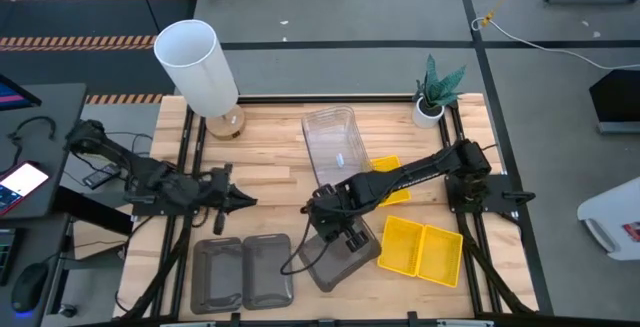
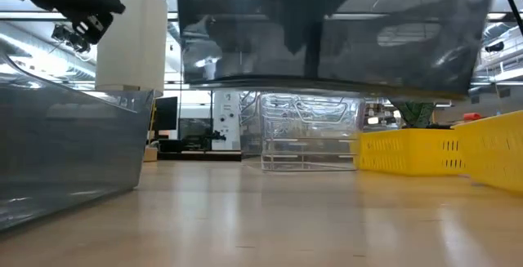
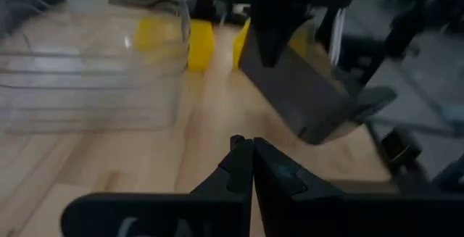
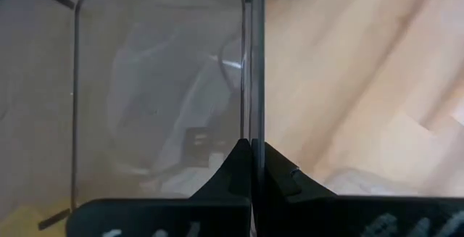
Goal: Stack baskets by color
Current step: Stack the right black bin on the top of the middle black bin
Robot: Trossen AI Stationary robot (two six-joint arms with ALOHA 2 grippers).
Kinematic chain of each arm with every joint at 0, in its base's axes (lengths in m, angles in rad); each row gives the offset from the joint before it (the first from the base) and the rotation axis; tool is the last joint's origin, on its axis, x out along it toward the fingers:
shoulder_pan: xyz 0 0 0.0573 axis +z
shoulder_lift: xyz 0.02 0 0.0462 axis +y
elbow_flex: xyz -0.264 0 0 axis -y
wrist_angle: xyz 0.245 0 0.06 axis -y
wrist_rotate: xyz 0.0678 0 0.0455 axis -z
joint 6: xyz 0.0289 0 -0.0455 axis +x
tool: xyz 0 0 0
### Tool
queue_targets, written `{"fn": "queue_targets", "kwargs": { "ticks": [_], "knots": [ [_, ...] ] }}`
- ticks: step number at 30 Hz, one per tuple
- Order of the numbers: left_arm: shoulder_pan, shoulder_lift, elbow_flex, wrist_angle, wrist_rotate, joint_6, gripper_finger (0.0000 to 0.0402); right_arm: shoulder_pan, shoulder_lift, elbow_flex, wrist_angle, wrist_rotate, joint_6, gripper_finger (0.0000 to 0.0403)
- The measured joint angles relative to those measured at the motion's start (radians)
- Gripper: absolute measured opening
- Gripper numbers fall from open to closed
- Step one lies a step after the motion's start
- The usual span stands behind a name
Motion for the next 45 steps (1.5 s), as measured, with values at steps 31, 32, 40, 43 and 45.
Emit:
{"fn": "queue_targets", "kwargs": {
  "ticks": [31,32,40,43,45],
  "knots": [
    [-0.170,0.674,0.595,-0.407,0.054,0.184,0.0168,-0.131,-0.040,-0.104,0.066,-0.354,-0.138,0.0005],
    [-0.182,0.674,0.599,-0.401,0.054,0.190,0.0172,-0.131,-0.040,-0.104,0.069,-0.354,-0.138,0.0005],
    [-0.266,0.700,0.600,-0.293,0.015,0.185,0.0161,-0.157,-0.042,-0.178,0.206,-0.359,-0.075,0.0005],
    [-0.277,0.744,0.611,-0.247,0.008,0.184,0.0152,-0.175,-0.039,-0.195,0.243,-0.323,0.048,0.0005],
    [-0.276,0.785,0.646,-0.277,0.006,0.185,0.0148,-0.182,-0.036,-0.196,0.234,-0.299,0.122,0.0005]
  ]
}}
